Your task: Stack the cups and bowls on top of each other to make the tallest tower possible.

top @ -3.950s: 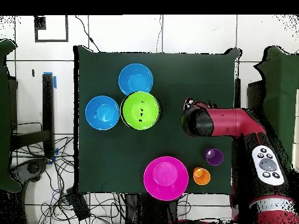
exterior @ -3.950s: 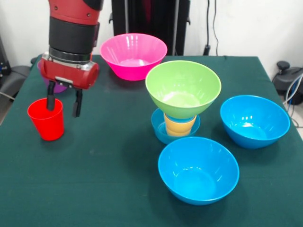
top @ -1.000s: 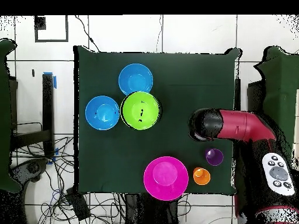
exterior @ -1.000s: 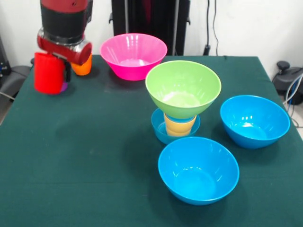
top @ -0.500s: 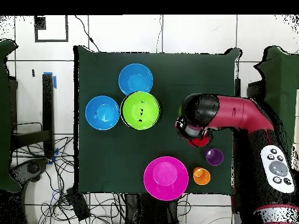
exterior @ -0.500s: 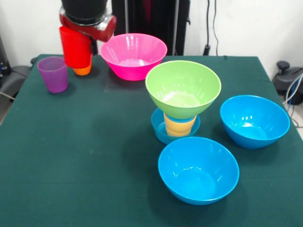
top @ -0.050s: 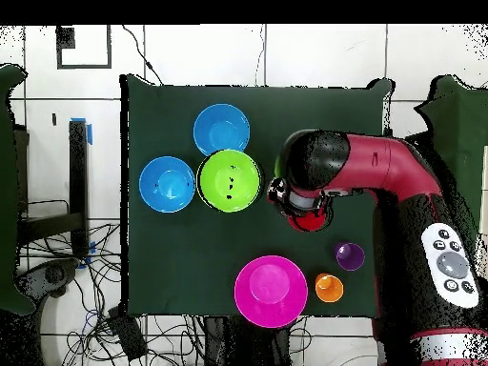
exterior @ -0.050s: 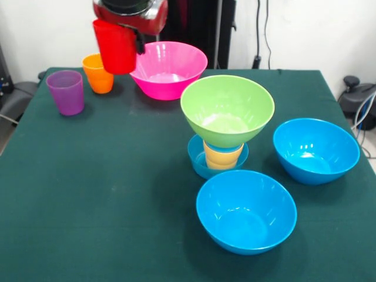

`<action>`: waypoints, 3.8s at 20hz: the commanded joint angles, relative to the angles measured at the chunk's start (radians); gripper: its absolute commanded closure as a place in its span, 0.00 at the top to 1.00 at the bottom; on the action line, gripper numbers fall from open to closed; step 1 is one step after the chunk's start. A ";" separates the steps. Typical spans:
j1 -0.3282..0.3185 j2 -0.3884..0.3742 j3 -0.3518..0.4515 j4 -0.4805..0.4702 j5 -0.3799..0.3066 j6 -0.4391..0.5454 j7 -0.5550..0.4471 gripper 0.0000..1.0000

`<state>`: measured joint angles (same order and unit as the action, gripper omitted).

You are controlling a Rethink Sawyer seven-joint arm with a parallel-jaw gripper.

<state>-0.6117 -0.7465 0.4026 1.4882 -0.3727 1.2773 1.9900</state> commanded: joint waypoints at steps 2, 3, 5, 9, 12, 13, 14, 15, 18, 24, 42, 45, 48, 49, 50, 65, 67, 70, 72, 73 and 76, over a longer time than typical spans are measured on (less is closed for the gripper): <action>0.014 -0.120 0.155 -0.038 0.030 0.042 -0.282 0.00; 0.020 -0.131 0.160 -0.044 0.027 0.050 -0.279 0.00; 0.026 -0.150 0.168 -0.048 0.022 0.067 -0.270 0.00; 0.035 -0.167 0.182 -0.050 0.021 0.080 -0.242 0.00; 0.040 -0.178 0.188 -0.042 0.027 0.080 -0.212 0.00; 0.044 -0.178 0.189 -0.039 0.028 0.079 -0.199 0.00; 0.046 -0.181 0.191 -0.038 0.031 0.079 -0.192 0.00; 0.051 -0.178 0.191 -0.039 0.034 0.083 -0.183 0.00; 0.071 -0.166 0.187 -0.038 0.041 0.089 -0.144 0.00; 0.109 -0.147 0.157 -0.009 0.050 0.040 -0.063 0.00; 0.170 -0.063 0.110 0.024 0.023 -0.123 0.017 0.00; 0.177 -0.039 0.104 0.008 -0.001 -0.156 0.008 0.00; 0.182 -0.026 0.096 0.005 -0.012 -0.179 0.010 0.00; 0.185 -0.020 0.095 0.001 -0.015 -0.188 0.009 0.00; 0.187 -0.016 0.092 0.002 -0.018 -0.199 0.012 0.00; 0.245 0.030 -0.010 0.020 0.013 -0.176 0.129 0.00; 0.254 0.039 -0.024 0.021 0.030 -0.148 0.146 0.00; 0.267 0.065 -0.044 0.008 0.030 -0.151 0.142 0.00; 0.274 0.074 -0.059 0.011 0.024 -0.159 0.132 0.00; 0.277 0.074 -0.065 0.015 0.023 -0.161 0.128 0.00; 0.285 0.077 -0.082 0.038 0.026 -0.193 0.131 0.00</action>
<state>-0.3570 -0.7172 0.3889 1.4512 -0.3378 1.0590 1.9902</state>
